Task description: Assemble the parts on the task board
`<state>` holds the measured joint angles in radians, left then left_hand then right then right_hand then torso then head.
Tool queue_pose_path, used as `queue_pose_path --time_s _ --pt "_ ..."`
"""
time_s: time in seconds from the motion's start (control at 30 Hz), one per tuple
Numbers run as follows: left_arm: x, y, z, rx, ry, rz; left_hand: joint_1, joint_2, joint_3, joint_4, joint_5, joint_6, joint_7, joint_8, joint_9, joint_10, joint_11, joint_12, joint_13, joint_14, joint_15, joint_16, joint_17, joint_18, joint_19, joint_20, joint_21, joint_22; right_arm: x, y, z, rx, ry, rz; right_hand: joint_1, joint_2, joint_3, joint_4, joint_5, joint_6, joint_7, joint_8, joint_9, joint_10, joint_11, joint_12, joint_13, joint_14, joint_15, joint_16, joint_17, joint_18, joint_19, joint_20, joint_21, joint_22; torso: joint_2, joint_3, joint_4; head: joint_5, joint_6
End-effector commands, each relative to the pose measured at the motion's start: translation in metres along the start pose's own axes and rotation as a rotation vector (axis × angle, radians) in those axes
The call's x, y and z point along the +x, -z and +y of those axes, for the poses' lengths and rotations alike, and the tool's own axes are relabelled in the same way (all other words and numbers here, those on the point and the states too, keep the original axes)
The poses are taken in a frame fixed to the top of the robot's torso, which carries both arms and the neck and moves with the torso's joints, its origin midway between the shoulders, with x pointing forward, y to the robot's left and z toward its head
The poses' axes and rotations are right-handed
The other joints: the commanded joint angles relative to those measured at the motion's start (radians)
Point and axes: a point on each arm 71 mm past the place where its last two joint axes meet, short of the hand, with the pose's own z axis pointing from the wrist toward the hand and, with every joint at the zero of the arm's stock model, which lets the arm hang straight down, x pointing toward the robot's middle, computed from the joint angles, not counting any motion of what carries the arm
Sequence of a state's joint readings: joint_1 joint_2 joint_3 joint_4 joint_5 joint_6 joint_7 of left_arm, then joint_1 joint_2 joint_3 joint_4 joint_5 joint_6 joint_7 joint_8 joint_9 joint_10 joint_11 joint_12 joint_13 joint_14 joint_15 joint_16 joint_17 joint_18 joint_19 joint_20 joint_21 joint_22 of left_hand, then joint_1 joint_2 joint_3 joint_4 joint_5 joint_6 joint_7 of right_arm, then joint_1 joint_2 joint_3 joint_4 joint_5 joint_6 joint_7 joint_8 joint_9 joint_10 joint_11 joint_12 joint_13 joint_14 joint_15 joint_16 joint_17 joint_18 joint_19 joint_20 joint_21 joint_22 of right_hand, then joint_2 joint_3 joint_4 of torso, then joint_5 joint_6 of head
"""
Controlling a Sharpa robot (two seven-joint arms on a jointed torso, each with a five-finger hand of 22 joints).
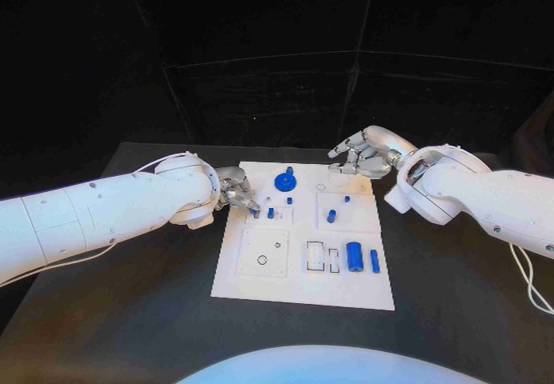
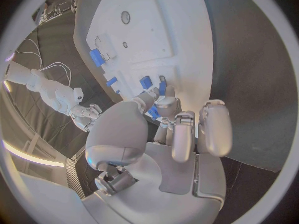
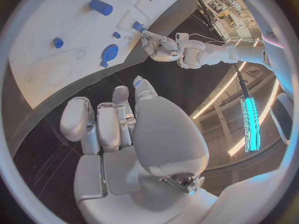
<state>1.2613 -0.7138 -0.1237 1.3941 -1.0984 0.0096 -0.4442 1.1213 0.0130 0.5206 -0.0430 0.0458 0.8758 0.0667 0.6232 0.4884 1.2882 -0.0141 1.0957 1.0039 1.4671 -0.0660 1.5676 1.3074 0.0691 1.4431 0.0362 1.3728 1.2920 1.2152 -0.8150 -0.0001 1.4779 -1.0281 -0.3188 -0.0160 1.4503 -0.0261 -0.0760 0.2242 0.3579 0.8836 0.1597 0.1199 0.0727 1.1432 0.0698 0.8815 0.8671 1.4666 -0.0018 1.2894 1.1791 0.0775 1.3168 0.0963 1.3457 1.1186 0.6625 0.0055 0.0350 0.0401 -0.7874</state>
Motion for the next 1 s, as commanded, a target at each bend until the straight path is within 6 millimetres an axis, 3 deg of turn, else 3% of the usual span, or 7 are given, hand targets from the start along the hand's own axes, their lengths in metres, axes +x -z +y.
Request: queue_pose_path --time_s 0.03,1.0 --pt "-0.0004 -0.0004 -0.0017 0.004 -0.013 -0.005 0.004 0.008 0.091 -0.088 0.004 0.002 -0.004 0.005 0.001 0.007 0.002 0.001 -0.001 0.104 -0.005 0.003 0.263 -0.006 0.006 0.002 0.006 -0.001 0.0 -0.0005 0.0019 -0.011 -0.001 0.005 0.004 0.004 -0.001 -0.008 -0.005 -0.008 0.0 0.004 -0.001 -0.006 -0.001 -0.005 -0.001 0.019 -0.008 -0.004 -0.001 0.017 -0.007 0.003 -0.006 -0.001 0.0 0.0 0.0 0.0 0.0" --pt "0.0072 -0.0019 -0.0038 -0.017 -0.051 0.067 -0.001 0.005 0.099 -0.087 0.004 0.001 -0.003 0.008 0.001 0.005 0.003 -0.003 -0.005 0.104 -0.005 0.003 0.263 -0.006 0.006 0.002 0.004 -0.003 0.0008 -0.0014 0.0024 -0.013 -0.002 0.008 0.004 0.004 -0.001 -0.008 -0.005 -0.008 0.0 0.004 -0.001 -0.006 -0.001 -0.005 -0.001 0.019 -0.008 -0.004 -0.001 0.017 -0.007 0.003 -0.006 -0.001 -0.001 -0.0003 0.001 0.0 -0.006"
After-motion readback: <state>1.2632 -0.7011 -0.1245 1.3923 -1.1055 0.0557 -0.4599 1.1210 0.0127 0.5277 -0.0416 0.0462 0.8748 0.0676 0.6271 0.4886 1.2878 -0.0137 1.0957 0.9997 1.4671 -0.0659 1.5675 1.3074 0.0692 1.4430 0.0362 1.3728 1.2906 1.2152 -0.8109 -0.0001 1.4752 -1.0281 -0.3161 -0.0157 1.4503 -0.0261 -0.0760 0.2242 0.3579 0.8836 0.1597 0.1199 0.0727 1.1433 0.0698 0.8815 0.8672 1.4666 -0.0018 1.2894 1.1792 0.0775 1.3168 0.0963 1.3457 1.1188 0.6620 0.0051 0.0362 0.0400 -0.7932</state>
